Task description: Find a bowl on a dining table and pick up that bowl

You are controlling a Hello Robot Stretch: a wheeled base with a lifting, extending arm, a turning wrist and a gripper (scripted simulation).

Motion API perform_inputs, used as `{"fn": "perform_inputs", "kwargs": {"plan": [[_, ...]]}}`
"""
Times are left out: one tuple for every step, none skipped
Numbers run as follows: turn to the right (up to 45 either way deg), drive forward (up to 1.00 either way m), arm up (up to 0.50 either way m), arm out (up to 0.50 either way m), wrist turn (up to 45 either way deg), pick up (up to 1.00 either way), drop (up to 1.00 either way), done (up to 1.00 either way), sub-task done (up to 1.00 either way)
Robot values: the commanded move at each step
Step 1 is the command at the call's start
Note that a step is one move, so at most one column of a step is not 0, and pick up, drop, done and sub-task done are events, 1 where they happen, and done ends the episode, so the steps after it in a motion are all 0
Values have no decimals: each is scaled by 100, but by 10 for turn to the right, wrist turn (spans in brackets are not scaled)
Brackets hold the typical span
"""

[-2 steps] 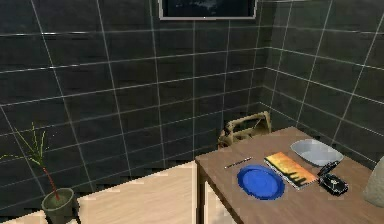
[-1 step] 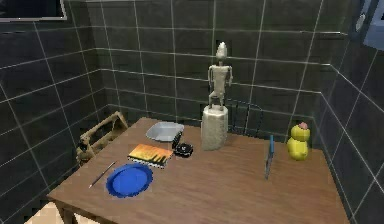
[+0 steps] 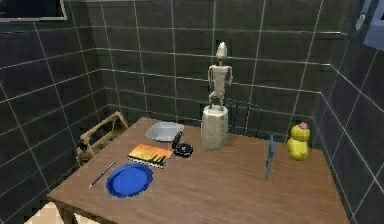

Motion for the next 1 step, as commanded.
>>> {"fn": "perform_inputs", "kwargs": {"plan": [[-450, 0, 0, 0, 0, 0, 0, 0, 0]]}}
